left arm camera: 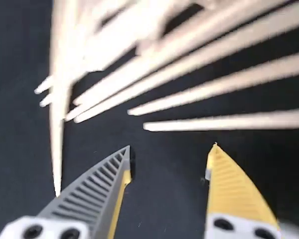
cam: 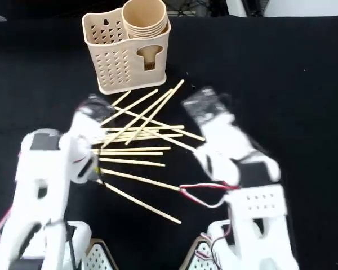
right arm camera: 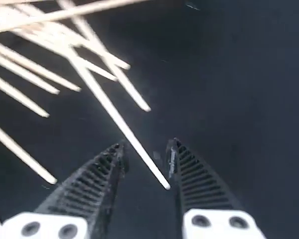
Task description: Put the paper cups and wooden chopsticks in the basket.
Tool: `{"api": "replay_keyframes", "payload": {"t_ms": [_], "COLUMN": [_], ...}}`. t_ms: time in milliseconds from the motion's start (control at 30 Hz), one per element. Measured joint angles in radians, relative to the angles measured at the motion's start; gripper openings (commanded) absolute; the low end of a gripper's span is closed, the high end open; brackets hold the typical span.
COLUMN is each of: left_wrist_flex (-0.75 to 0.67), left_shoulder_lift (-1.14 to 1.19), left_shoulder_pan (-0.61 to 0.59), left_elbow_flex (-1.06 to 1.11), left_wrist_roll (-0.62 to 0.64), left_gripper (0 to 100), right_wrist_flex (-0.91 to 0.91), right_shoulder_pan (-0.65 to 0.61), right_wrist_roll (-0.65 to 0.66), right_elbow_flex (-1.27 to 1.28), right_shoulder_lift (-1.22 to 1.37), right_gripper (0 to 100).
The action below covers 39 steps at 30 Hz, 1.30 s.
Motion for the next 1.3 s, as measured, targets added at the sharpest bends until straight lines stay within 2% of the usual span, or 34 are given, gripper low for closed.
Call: {"api": "replay_keyframes", "payload": {"t_ms": [67,133,200,367,600,733,867,1300], "left_wrist_flex": [0.107,0.150,0.138,-0.006,-0.301,-0.456,-0.499,-0.508], "left_shoulder_lift": [0.120,0.192,0.207,0.210,0.144,0.091,0.077,0.075], "left_shoulder_pan": [0.057,0.086,0.095,0.126,0.130,0.130,0.147,0.219], "left_elbow_flex": [-0.069,-0.100,-0.109,-0.072,0.176,0.250,0.261,0.339], "left_wrist_roll": [-0.161,-0.308,-0.370,-0.399,-0.413,-0.416,-0.420,-0.577], "left_gripper": [23,23,23,26,27,28,29,29], "right_wrist_flex": [0.034,0.051,0.055,0.057,0.057,0.057,0.057,0.057], "right_shoulder_pan": [0.054,0.098,0.127,0.175,0.224,0.224,0.224,0.224], "right_wrist_roll": [0.038,0.066,0.086,0.124,0.127,0.127,0.127,0.129], "right_elbow_flex": [0.000,0.000,0.012,0.052,0.052,0.057,0.057,0.057], "right_shoulder_lift": [-0.048,-0.092,-0.123,-0.152,-0.152,-0.152,-0.152,-0.152], "right_gripper": [14.1,14.1,14.1,14.1,14.1,14.1,14.1,14.1]}}
